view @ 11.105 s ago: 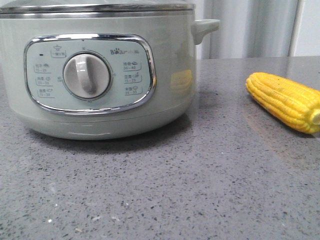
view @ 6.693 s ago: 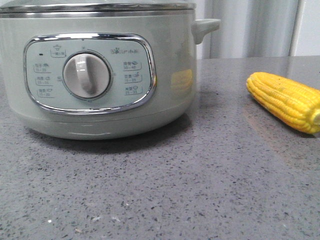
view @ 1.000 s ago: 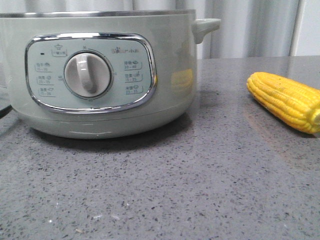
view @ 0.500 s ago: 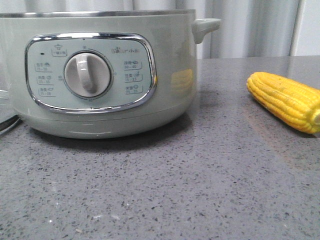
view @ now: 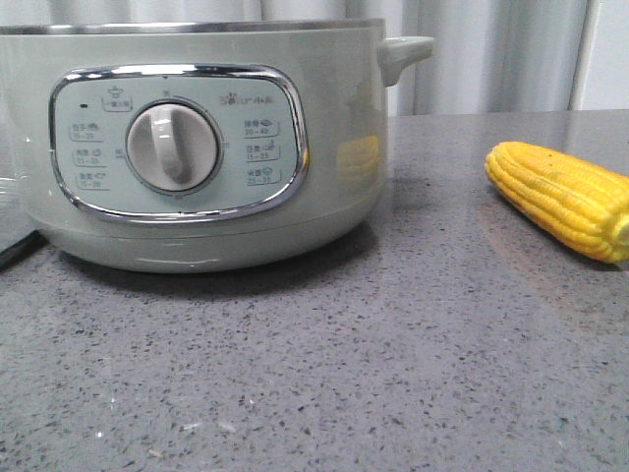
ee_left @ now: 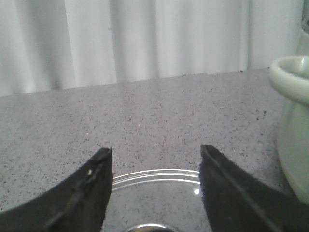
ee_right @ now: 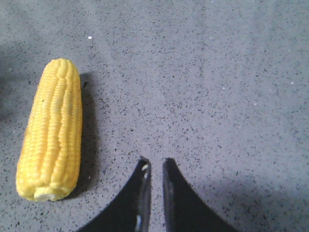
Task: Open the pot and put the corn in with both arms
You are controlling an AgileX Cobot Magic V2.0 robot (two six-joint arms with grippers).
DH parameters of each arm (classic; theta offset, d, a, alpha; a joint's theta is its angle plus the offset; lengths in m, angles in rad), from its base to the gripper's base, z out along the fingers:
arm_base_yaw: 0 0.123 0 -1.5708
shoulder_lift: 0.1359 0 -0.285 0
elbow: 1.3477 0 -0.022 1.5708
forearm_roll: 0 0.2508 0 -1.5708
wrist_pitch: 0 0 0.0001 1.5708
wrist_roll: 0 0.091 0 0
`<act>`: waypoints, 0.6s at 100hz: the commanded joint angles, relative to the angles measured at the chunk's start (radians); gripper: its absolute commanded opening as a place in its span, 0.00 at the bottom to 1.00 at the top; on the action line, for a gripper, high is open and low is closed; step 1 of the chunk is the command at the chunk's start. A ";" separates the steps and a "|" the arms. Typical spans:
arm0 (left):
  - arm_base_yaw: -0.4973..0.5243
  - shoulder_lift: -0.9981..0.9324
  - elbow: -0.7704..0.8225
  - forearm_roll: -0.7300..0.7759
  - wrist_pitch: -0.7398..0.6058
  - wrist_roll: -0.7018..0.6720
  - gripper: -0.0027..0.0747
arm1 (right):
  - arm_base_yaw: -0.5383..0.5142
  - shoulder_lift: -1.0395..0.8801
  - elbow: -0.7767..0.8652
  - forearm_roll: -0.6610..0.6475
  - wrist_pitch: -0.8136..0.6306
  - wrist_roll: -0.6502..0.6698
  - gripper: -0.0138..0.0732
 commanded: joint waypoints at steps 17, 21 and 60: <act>-0.007 -0.028 -0.025 0.000 -0.084 -0.012 0.54 | -0.008 0.008 -0.039 0.001 -0.094 -0.004 0.14; -0.007 -0.038 -0.025 0.000 -0.079 -0.012 0.54 | -0.008 0.008 -0.039 0.001 -0.087 -0.004 0.14; -0.007 -0.319 -0.075 0.049 0.131 -0.012 0.54 | 0.105 0.128 -0.221 0.005 0.184 -0.035 0.39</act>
